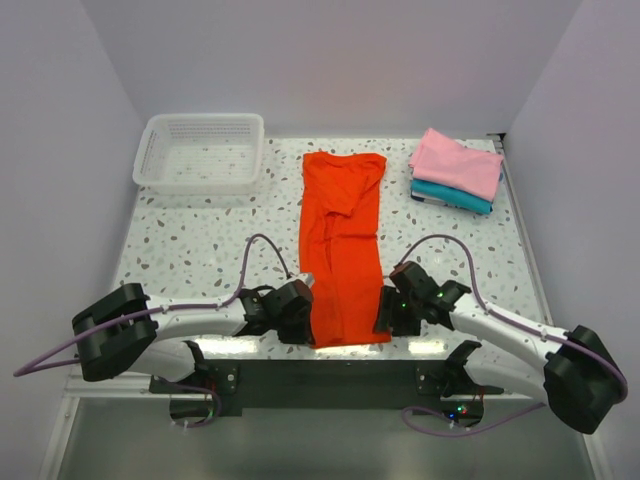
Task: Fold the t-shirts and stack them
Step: Fold the tshirt
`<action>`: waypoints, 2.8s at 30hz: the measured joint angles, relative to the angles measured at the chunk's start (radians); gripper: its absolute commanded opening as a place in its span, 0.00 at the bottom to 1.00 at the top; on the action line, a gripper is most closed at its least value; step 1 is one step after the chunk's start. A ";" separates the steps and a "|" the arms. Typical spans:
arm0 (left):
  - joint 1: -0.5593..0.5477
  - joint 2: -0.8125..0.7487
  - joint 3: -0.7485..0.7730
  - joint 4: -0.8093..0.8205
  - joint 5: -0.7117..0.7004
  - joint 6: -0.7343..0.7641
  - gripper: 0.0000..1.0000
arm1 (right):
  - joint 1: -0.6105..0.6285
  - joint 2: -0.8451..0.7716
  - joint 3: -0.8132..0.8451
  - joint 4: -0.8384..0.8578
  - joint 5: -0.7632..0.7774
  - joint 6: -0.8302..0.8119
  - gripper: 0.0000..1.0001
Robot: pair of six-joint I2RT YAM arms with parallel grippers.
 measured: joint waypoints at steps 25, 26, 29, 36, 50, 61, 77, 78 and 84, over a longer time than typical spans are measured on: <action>-0.013 -0.131 -0.069 -0.084 0.019 -0.004 0.00 | 0.219 -0.170 -0.114 -0.015 0.005 0.240 0.00; -0.013 -0.149 -0.077 -0.089 0.019 -0.005 0.00 | 0.219 -0.193 -0.116 -0.022 0.005 0.248 0.00; -0.013 -0.177 -0.083 -0.098 0.019 -0.004 0.00 | 0.219 -0.251 -0.116 -0.042 0.005 0.264 0.00; -0.013 -0.175 -0.076 -0.116 0.019 -0.003 0.00 | 0.219 -0.312 -0.114 -0.097 0.032 0.281 0.00; 0.001 -0.114 0.135 -0.214 -0.093 0.074 0.00 | 0.219 -0.253 0.085 -0.181 0.182 0.180 0.00; 0.198 -0.070 0.244 -0.188 -0.177 0.202 0.00 | 0.055 -0.091 0.293 -0.080 0.298 -0.013 0.00; 0.367 0.158 0.534 -0.150 -0.187 0.337 0.00 | -0.157 0.146 0.468 0.075 0.269 -0.170 0.00; 0.371 0.167 0.550 -0.150 -0.187 0.341 0.00 | -0.172 0.163 0.474 0.080 0.262 -0.176 0.00; 0.404 0.233 0.626 -0.148 -0.183 0.375 0.00 | -0.237 0.261 0.513 0.104 0.207 -0.200 0.00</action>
